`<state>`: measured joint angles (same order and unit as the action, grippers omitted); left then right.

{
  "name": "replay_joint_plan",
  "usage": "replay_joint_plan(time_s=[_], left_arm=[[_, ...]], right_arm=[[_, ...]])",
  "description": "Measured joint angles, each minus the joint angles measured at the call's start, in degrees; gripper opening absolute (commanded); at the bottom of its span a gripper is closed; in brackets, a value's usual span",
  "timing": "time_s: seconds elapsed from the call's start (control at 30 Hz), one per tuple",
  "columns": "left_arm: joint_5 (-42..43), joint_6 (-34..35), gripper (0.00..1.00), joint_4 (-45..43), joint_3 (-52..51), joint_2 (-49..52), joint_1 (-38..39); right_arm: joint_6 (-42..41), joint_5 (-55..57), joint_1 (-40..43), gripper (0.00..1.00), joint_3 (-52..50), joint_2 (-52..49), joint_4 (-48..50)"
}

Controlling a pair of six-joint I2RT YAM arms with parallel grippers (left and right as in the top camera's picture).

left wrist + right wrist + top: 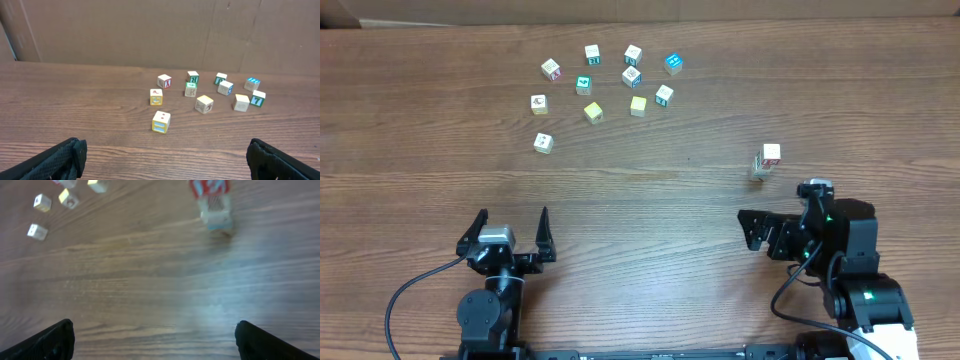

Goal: Form a tower

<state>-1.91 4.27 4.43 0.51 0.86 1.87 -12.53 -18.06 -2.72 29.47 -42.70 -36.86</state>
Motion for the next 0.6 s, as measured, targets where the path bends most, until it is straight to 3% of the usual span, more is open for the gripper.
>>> replay_joint_plan(time_s=[0.27,0.6], left_arm=[[0.0,0.0,1.00,0.0,0.0,0.0,0.0],[0.0,0.0,1.00,0.0,0.0,0.0,0.0]], right_arm=[[0.2,-0.1,0.0,1.00,-1.0,1.7,-1.8],[0.6,0.0,0.0,0.98,-1.0,14.3,-9.0]])
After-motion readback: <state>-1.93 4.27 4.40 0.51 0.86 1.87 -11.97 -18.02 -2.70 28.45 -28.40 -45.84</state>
